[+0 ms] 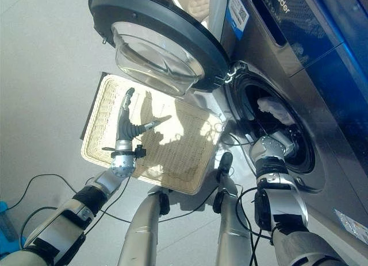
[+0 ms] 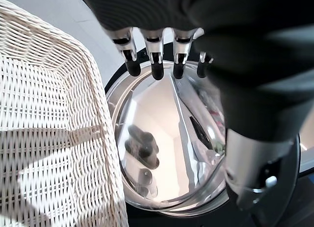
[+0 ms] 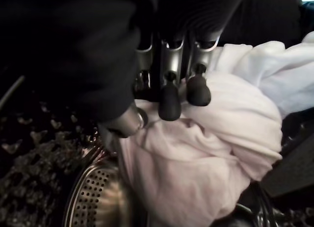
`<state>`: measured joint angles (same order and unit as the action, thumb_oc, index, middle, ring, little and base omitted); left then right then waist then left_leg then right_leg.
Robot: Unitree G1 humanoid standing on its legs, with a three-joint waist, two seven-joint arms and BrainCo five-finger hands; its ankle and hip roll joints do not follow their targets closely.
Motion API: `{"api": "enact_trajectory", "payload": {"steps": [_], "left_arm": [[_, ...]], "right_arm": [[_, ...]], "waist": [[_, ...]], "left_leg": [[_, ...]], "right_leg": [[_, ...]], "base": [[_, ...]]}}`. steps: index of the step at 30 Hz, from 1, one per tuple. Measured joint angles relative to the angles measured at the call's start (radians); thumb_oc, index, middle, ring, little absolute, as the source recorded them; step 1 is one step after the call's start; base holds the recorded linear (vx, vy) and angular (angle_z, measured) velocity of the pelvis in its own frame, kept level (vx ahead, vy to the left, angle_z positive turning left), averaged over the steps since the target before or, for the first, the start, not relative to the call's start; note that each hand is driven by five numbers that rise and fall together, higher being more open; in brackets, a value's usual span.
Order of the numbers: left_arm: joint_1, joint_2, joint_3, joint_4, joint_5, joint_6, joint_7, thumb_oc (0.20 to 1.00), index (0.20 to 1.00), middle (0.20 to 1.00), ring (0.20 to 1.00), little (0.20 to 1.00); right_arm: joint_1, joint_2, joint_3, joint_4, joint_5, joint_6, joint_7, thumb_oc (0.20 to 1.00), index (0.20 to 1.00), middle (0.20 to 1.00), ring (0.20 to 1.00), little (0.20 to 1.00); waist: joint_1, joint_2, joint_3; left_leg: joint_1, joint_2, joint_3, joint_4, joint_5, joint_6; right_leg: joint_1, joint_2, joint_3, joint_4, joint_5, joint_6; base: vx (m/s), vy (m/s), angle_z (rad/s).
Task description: Put the clothes into the washing machine.
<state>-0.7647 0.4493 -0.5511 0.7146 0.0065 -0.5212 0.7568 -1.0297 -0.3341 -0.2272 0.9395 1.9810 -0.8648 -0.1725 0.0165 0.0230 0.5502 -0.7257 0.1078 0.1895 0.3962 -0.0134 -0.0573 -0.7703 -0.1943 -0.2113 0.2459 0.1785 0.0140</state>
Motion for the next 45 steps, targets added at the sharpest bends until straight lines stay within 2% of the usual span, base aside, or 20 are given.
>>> {"api": "enact_trajectory", "payload": {"steps": [4, 9, 14, 16, 17, 21, 24, 25, 26, 30, 31, 33, 35, 37, 38, 40, 42, 45], "left_arm": [[-0.007, 0.0, -0.024, 0.001, -0.001, 0.009, 0.0, 1.0, 1.0, 1.0, 1.0, 1.0], [-0.013, -0.004, -0.032, 0.001, -0.001, 0.015, 0.001, 1.0, 1.0, 1.0, 1.0, 1.0], [-0.033, -0.011, -0.032, 0.005, -0.001, 0.016, -0.002, 1.0, 1.0, 1.0, 1.0, 1.0], [-0.035, -0.011, -0.032, 0.007, -0.001, 0.016, -0.003, 1.0, 1.0, 1.0, 1.0, 1.0], [-0.037, -0.016, -0.032, 0.018, -0.001, 0.016, -0.009, 1.0, 1.0, 1.0, 1.0, 1.0], [-0.038, -0.02, -0.032, 0.02, -0.001, 0.016, -0.017, 1.0, 1.0, 1.0, 1.0, 1.0], [-0.037, -0.019, -0.031, 0.02, -0.001, 0.016, -0.021, 1.0, 1.0, 1.0, 1.0, 1.0], [-0.037, -0.019, -0.031, 0.02, -0.001, 0.016, -0.021, 1.0, 1.0, 1.0, 1.0, 1.0], [-0.037, -0.019, -0.029, 0.02, -0.001, 0.016, -0.022, 1.0, 1.0, 1.0, 1.0, 1.0], [-0.032, -0.021, -0.021, 0.017, -0.001, 0.016, -0.023, 1.0, 1.0, 1.0, 1.0, 1.0], [-0.025, -0.035, -0.005, 0.017, -0.001, 0.016, -0.022, 1.0, 1.0, 1.0, 1.0, 1.0], [-0.017, -0.052, -0.001, 0.017, 0.001, 0.012, -0.02, 1.0, 1.0, 1.0, 1.0, 1.0], [-0.007, -0.064, 0.01, 0.017, 0.001, 0.008, -0.018, 1.0, 1.0, 1.0, 1.0, 1.0], [0.002, -0.072, 0.013, 0.019, 0.007, 0.008, -0.009, 1.0, 1.0, 1.0, 1.0, 1.0], [0.004, -0.075, 0.016, 0.02, 0.011, 0.008, -0.005, 1.0, 1.0, 1.0, 1.0, 1.0], [0.003, -0.104, 0.025, 0.063, 0.024, 0.003, 0.003, 1.0, 1.0, 1.0, 1.0, 1.0], [0.008, -0.115, 0.024, 0.094, 0.031, 0.003, 0.006, 1.0, 1.0, 1.0, 1.0, 1.0], [0.013, -0.116, 0.024, 0.115, 0.048, 0.003, 0.007, 1.0, 1.0, 1.0, 1.0, 1.0]], "right_arm": [[-0.008, -0.037, 0.012, 0.089, 0.0, 0.047, -0.019, 1.0, 1.0, 1.0, 1.0, 1.0], [-0.012, -0.077, 0.088, 0.176, -0.044, 0.157, -0.044, 1.0, 1.0, 1.0, 1.0, 1.0], [-0.012, -0.1, 0.132, 0.244, -0.363, 0.324, -0.267, 1.0, 1.0, 1.0, 1.0, 1.0], [-0.012, -0.106, 0.133, 0.252, -0.396, 0.346, -0.289, 1.0, 1.0, 1.0, 1.0, 1.0], [-0.018, -0.126, 0.168, 0.3, -0.507, 0.414, -0.342, 1.0, 1.0, 1.0, 1.0, 1.0], [-0.022, -0.144, 0.247, 0.327, -0.697, 0.549, -0.431, 1.0, 1.0, 1.0, 1.0, 1.0], [-0.028, -0.155, 0.257, 0.328, -0.801, 0.627, -0.462, 1.0, 1.0, 1.0, 1.0, 1.0], [-0.028, -0.155, 0.257, 0.328, -0.801, 0.627, -0.462, 1.0, 1.0, 1.0, 1.0, 1.0], [-0.03, -0.166, 0.303, 0.327, -0.934, 0.696, -0.48, 1.0, 1.0, 1.0, 1.0, 1.0], [-0.028, -0.162, 0.362, 0.324, -1.156, 0.777, -0.496, 1.0, 1.0, 1.0, 1.0, 1.0], [-0.024, -0.152, 0.429, 0.31, -1.32, 0.804, -0.513, 1.0, 1.0, 1.0, 1.0, 1.0], [-0.004, -0.133, 0.481, 0.265, -1.507, 0.82, -0.533, 1.0, 1.0, 1.0, 1.0, 1.0], [0.02, -0.117, 0.514, 0.22, -1.612, 0.82, -0.558, 1.0, 1.0, 1.0, 1.0, 1.0], [0.052, -0.079, 0.547, 0.206, -1.791, 0.824, -0.613, 1.0, 1.0, 1.0, 1.0, 1.0], [0.057, -0.07, 0.558, 0.205, -1.825, 0.824, -0.631, 1.0, 1.0, 1.0, 1.0, 1.0], [0.092, -0.046, 0.655, 0.2, -2.055, 0.834, -0.715, 1.0, 1.0, 1.0, 1.0, 1.0], [0.106, -0.039, 0.687, 0.203, -2.154, 0.834, -0.718, 1.0, 1.0, 1.0, 1.0, 1.0], [0.112, -0.04, 0.713, 0.21, -2.203, 0.834, -0.711, 1.0, 1.0, 1.0, 1.0, 1.0]], "waist": [[-0.002, 0.0, 0.0], [-0.003, 0.0, 0.0], [-0.003, 0.0, 0.0], [-0.002, 0.0, 0.0], [-0.001, 0.0, 0.0], [0.0, 0.0, 0.0], [0.002, 0.001, -0.001], [0.002, 0.001, -0.001], [0.002, 0.001, -0.001], [0.003, 0.001, -0.001], [0.001, 0.001, -0.001], [0.001, 0.002, -0.001], [-0.001, 0.002, -0.001], [0.0, 0.002, -0.001], [0.001, 0.002, -0.001], [-0.001, 0.002, -0.001], [0.0, 0.002, -0.001], [0.0, 0.002, -0.001]], "left_leg": [[0.0, -0.003, 0.0, 0.0, 0.002, 0.002], [0.001, -0.004, -0.001, 0.0, 0.003, 0.003], [0.001, -0.004, -0.001, -0.001, 0.003, 0.004], [0.001, -0.004, -0.001, -0.001, 0.003, 0.004], [0.0, -0.005, -0.001, -0.004, 0.003, 0.004], [-0.001, -0.005, -0.001, -0.006, 0.004, 0.005], [-0.001, -0.005, -0.001, -0.005, 0.004, 0.005], [-0.001, -0.005, -0.001, -0.005, 0.004, 0.005], [-0.004, -0.006, -0.003, -0.005, 0.004, 0.005], [-0.005, -0.007, -0.005, -0.006, 0.004, 0.005], [-0.005, -0.007, -0.005, -0.006, 0.004, 0.005], [-0.006, -0.007, -0.005, -0.007, 0.004, 0.005], [-0.006, -0.007, -0.005, -0.008, 0.005, 0.006], [-0.006, -0.008, -0.005, -0.009, 0.005, 0.006], [-0.006, -0.008, -0.005, -0.009, 0.005, 0.006], [-0.005, -0.01, -0.004, -0.017, 0.006, 0.007], [-0.005, -0.009, -0.004, -0.018, 0.006, 0.007], [-0.005, -0.01, -0.005, -0.02, 0.007, 0.007]], "right_leg": [[0.001, -0.004, 0.0, 0.002, 0.001, 0.001], [0.002, -0.004, 0.0, 0.001, -0.003, 0.007], [0.002, -0.004, 0.0, -0.001, -0.002, 0.007], [0.002, -0.004, 0.0, -0.001, -0.002, 0.007], [0.002, -0.004, 0.0, -0.003, -0.002, 0.007], [0.002, -0.005, -0.003, -0.006, 0.002, 0.002], [0.002, -0.006, -0.003, -0.005, 0.001, 0.002], [0.002, -0.006, -0.003, -0.005, 0.001, 0.002], [0.002, -0.006, -0.006, -0.006, 0.001, 0.002], [0.002, -0.008, -0.008, -0.005, -0.001, 0.003], [0.002, -0.009, -0.009, -0.005, -0.001, 0.003], [0.001, -0.01, -0.009, -0.004, -0.005, 0.008], [0.001, -0.011, -0.011, -0.002, -0.008, 0.009], [0.001, -0.011, -0.011, -0.002, -0.008, 0.009], [0.001, -0.011, -0.011, -0.002, -0.008, 0.009], [0.001, -0.014, -0.015, -0.002, -0.012, 0.013], [0.0, -0.014, -0.016, -0.002, -0.012, 0.012], [0.001, -0.015, -0.018, -0.001, -0.013, 0.013]], "base": [[0.0, 0.0, 0.0], [0.0, 0.0, 0.0], [0.0, 0.0, 0.0], [0.0, 0.0, 0.0], [0.0, 0.0, 0.0], [0.0, 0.0, 0.0], [0.0, 0.0, 0.0], [0.0, 0.0, 0.0], [0.01, -0.001, 0.03], [0.0, 0.0, 0.01], [-0.01, 0.037, 0.01], [-0.01, 0.034, 0.02], [-0.01, 0.008, 0.02], [0.0, 0.0, 0.0], [0.0, 0.0, 0.0], [-0.03, -0.009, 0.05], [-0.01, -0.013, 0.02], [0.0, 0.0, 0.0]]}}
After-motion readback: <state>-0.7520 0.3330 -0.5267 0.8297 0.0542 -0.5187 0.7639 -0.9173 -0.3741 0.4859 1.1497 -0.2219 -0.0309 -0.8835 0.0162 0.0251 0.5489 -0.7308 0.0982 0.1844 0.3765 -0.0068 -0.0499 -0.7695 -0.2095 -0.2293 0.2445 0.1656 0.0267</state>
